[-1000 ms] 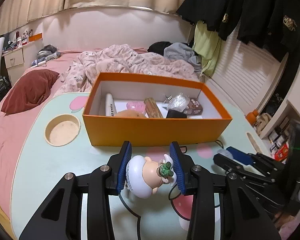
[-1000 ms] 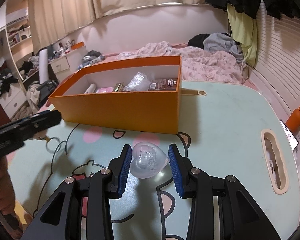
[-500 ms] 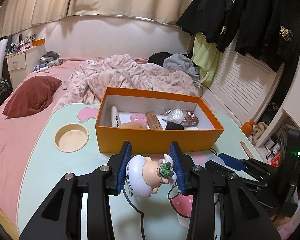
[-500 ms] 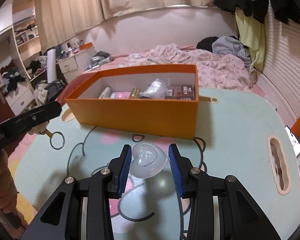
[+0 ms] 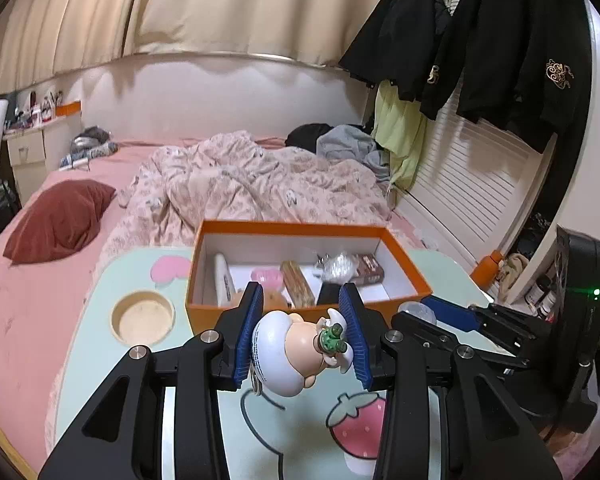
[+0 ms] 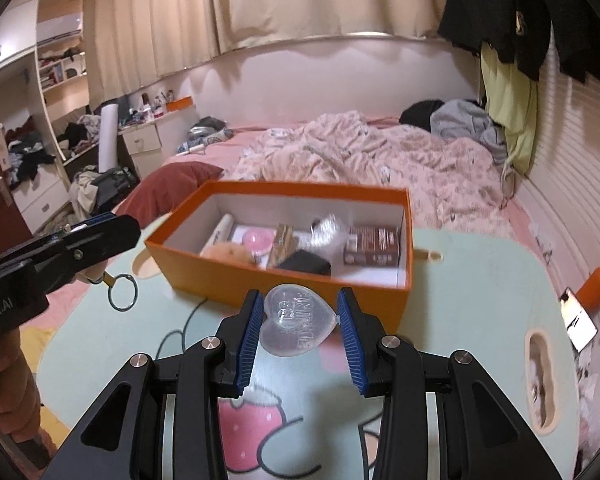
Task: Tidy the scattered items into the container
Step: 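Lift the crystal piece and white figurine and carry both over the orange box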
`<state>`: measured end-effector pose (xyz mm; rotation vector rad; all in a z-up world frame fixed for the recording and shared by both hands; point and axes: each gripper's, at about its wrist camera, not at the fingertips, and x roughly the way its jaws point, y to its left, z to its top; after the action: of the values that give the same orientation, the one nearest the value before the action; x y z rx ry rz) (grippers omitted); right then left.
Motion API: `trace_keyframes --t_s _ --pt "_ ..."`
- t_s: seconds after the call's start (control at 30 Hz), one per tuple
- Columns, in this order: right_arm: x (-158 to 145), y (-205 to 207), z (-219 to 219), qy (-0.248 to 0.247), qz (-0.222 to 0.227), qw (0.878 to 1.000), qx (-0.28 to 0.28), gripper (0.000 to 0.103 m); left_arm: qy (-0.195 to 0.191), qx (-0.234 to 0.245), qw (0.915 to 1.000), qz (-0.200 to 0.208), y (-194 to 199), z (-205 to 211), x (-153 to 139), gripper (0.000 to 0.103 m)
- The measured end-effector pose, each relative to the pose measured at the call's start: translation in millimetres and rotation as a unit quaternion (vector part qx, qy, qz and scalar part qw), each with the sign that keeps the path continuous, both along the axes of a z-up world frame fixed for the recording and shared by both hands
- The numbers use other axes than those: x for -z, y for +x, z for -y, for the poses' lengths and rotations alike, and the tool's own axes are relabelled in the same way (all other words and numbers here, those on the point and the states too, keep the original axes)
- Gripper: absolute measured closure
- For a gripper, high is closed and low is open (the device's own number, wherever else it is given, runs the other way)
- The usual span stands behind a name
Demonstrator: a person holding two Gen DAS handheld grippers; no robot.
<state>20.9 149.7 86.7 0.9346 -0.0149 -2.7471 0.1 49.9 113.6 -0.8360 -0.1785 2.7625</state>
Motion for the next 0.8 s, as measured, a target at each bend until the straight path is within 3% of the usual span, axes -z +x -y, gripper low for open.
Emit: trace_keyframes --t_s 0.27,0.53,0.8 --pt "-19 -6 0 0.000 -0.022 1.000 0.001 0.066 -0.004 0.001 0.9999 -0.014 -10 1 -19 0.062" --pt "-20 -12 -8 -0.013 -0.012 1.000 0.006 0.066 -0.011 0.001 0.9993 -0.036 -12 2 -36 0.062" --pt "-41 -30 -9 -0.016 -0.035 0.999 0.011 0.066 -0.014 0.008 0.9995 -0.027 -49 -9 -41 0.062"
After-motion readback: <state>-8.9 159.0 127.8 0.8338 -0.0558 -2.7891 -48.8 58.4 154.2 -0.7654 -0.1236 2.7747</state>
